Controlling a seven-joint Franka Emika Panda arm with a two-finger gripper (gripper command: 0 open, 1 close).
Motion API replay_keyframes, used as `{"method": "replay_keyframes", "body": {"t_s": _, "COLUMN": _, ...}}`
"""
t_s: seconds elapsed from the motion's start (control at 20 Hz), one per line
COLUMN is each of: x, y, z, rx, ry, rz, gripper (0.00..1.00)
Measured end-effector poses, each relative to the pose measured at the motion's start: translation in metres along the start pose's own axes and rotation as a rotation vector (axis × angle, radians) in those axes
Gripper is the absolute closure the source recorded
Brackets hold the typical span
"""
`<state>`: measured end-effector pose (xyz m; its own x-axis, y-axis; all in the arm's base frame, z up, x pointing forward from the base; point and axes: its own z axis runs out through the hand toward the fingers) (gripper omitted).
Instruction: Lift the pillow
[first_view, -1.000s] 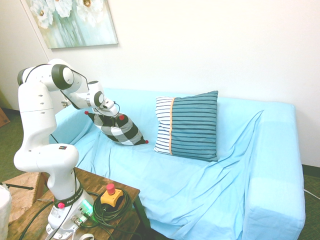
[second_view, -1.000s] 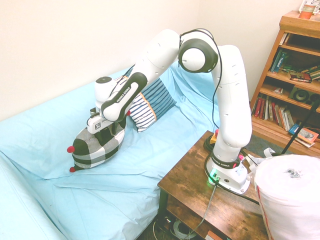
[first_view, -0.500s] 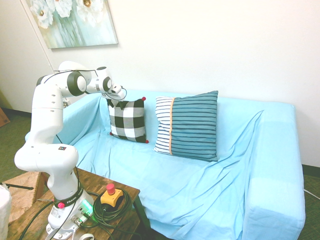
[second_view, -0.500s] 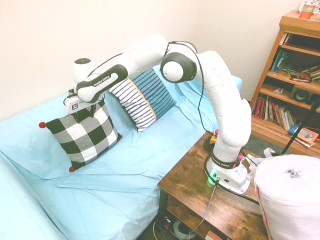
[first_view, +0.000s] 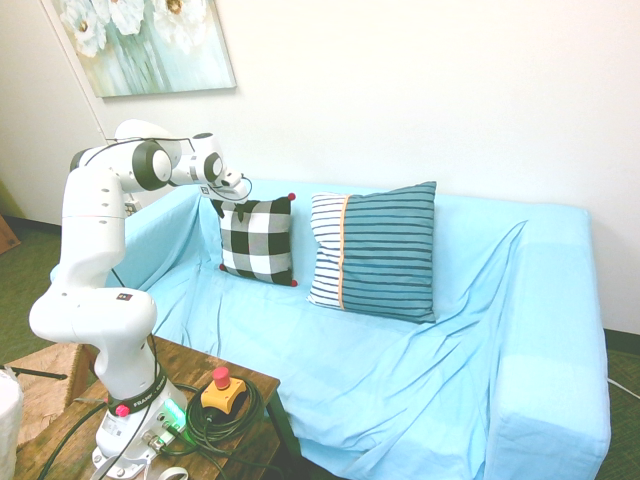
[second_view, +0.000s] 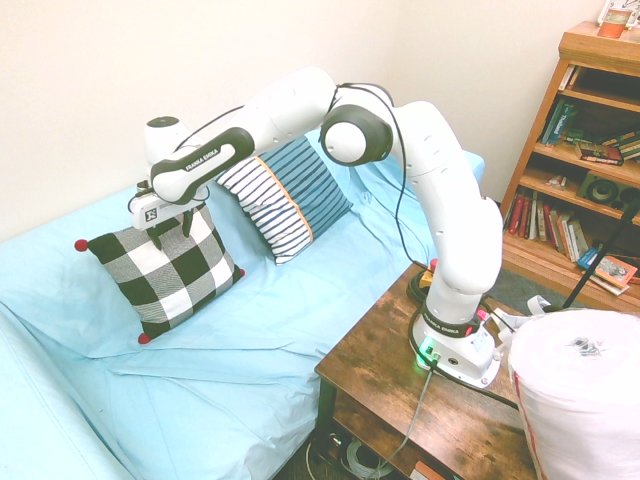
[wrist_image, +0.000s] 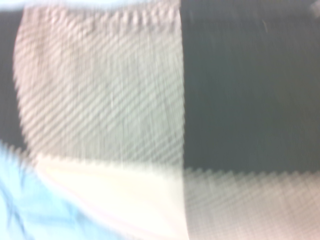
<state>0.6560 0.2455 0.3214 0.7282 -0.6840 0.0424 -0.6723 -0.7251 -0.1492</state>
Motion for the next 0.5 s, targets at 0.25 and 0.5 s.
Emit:
{"method": "replay_keyframes", "body": {"t_s": 0.25, "x": -0.014, "y": 0.053, "z": -0.038, "rx": -0.037, "ry": -0.003, "rz": 0.006, "gripper": 0.0}}
{"method": "replay_keyframes", "body": {"t_s": 0.5, "x": -0.015, "y": 0.127, "z": -0.061, "rx": -0.076, "ry": -0.002, "rz": 0.027, "gripper": 0.0}}
